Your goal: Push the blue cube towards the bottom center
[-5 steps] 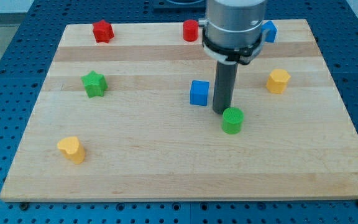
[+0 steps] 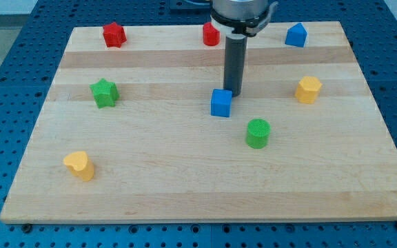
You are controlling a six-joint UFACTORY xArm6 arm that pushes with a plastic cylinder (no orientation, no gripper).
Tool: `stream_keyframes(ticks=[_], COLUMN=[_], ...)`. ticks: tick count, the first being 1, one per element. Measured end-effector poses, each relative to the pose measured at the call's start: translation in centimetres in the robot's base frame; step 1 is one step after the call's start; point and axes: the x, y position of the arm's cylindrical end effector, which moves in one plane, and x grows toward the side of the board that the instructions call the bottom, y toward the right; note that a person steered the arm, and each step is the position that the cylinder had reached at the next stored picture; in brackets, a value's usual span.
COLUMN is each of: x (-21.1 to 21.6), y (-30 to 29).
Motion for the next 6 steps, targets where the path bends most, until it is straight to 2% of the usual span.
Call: stream_keyframes(ticks=[1,4,6], x=[0.6,6.0,6.1], y=[-0.3,-1.0,-2.9])
